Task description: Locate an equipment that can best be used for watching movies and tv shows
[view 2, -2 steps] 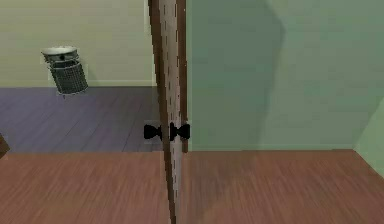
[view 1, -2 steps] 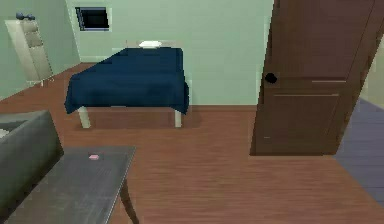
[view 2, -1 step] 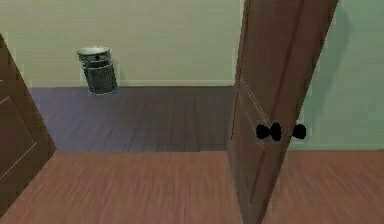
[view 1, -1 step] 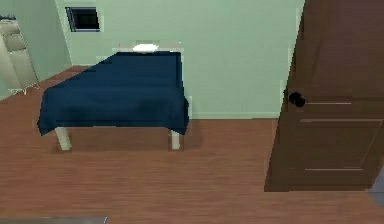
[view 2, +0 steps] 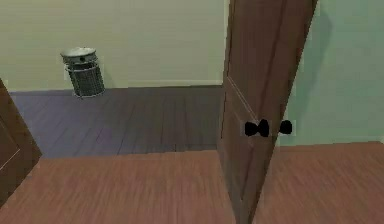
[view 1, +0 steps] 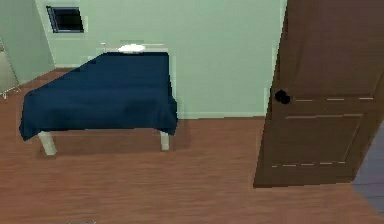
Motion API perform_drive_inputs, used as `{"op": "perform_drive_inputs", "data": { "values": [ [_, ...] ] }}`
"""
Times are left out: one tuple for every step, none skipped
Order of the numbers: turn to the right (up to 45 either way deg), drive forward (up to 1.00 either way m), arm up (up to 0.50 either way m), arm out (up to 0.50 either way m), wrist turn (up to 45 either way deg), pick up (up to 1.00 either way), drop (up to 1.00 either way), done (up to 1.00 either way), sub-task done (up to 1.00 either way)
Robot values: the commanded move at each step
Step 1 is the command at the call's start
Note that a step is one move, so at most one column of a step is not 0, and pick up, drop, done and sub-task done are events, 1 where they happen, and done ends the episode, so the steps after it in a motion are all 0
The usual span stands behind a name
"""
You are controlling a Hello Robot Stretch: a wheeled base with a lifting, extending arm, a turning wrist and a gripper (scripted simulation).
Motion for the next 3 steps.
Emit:
{"op": "perform_drive_inputs", "data": {
  "values": [
    [0.0, 0.75, 0.00, 0.00, 0.0, 0.00, 0.00, 0.00, 0.00],
    [-33.0, 0.00, 0.00, 0.00, 0.0, 0.00, 0.00, 0.00, 0.00],
    [-3.0, 0.00, 0.00, 0.00, 0.0, 0.00, 0.00, 0.00, 0.00]
  ]
}}
